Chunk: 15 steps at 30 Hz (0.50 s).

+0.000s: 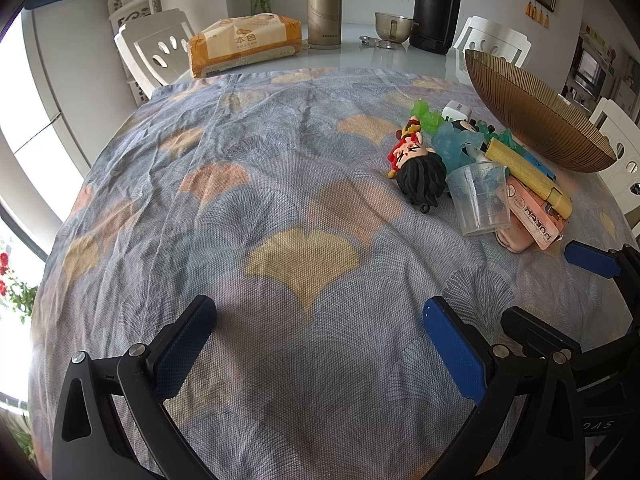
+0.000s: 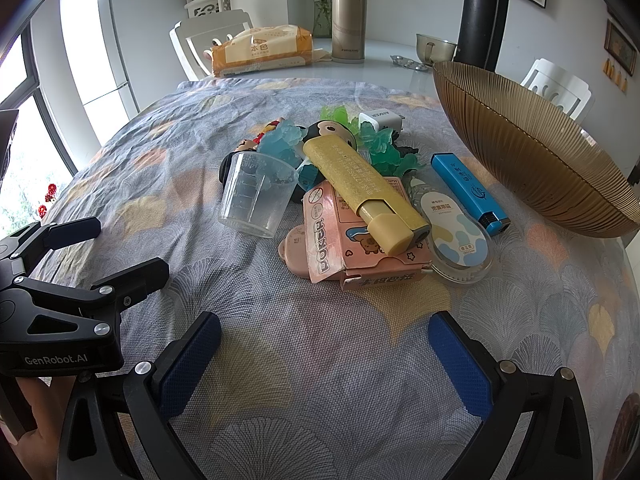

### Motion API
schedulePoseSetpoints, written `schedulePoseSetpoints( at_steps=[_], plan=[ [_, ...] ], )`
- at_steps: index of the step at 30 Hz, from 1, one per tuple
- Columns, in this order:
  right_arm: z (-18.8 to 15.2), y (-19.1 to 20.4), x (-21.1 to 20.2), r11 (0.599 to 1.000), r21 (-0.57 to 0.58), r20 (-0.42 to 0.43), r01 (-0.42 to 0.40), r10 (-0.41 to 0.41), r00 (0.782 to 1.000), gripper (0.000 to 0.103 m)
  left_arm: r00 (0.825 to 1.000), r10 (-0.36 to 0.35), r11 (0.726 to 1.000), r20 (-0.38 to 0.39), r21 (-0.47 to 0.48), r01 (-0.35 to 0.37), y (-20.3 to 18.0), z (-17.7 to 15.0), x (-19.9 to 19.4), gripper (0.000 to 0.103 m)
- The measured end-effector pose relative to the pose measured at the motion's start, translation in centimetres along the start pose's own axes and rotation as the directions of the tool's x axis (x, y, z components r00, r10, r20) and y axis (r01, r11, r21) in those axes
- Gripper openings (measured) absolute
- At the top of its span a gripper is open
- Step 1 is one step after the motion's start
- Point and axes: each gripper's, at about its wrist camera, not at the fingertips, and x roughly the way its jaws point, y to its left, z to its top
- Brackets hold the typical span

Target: Organize rigid objects

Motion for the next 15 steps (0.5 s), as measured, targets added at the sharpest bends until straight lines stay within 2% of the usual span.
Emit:
schedulePoseSetpoints(
  at_steps=[15],
  plan=[
    [0.16, 0.10, -0.02, 1.000, 0.000, 0.000, 0.000, 0.000, 1.000, 0.103, 1.000, 0.000, 1.000, 0.000, 0.000, 0.000, 0.00, 0.00, 0.00, 0.103]
  ],
)
